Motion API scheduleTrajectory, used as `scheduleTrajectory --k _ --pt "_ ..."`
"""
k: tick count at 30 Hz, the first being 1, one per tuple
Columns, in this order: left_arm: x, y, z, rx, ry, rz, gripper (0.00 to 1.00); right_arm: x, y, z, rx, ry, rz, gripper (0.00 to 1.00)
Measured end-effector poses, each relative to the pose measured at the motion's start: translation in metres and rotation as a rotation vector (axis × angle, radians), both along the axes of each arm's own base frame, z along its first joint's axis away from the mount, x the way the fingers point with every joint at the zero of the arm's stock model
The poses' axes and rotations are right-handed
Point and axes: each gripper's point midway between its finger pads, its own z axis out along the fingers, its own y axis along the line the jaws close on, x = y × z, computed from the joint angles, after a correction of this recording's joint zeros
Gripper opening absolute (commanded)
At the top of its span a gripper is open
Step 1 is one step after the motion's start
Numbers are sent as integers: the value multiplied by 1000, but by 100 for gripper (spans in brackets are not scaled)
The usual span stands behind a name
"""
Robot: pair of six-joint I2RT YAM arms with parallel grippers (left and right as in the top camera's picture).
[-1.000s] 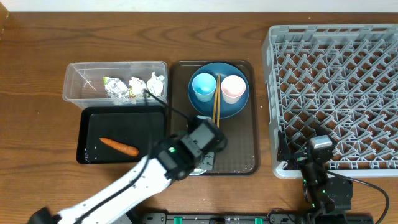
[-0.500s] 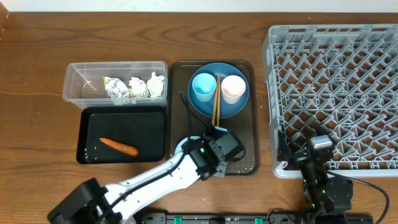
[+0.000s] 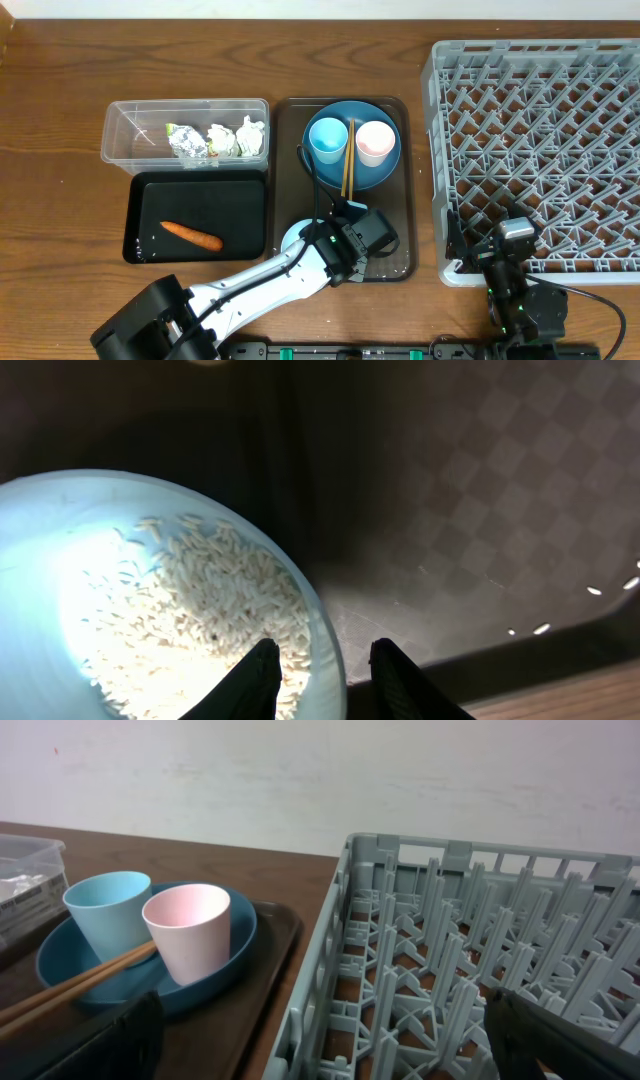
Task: Sort waste into correct bins and load items into the dishwasher rack
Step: 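Move left gripper to the white rice bowl rim and grasp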
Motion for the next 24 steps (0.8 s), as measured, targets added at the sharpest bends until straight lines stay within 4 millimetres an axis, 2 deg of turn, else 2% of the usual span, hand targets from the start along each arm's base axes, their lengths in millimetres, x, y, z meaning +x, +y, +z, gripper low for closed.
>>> scheduleTrajectory --k 16,24 --pt "3 1 0 5 -18 4 31 0 0 0 0 0 0 99" --pt "-2 -3 0 6 -17 -17 31 0 0 0 0 0 0 99"
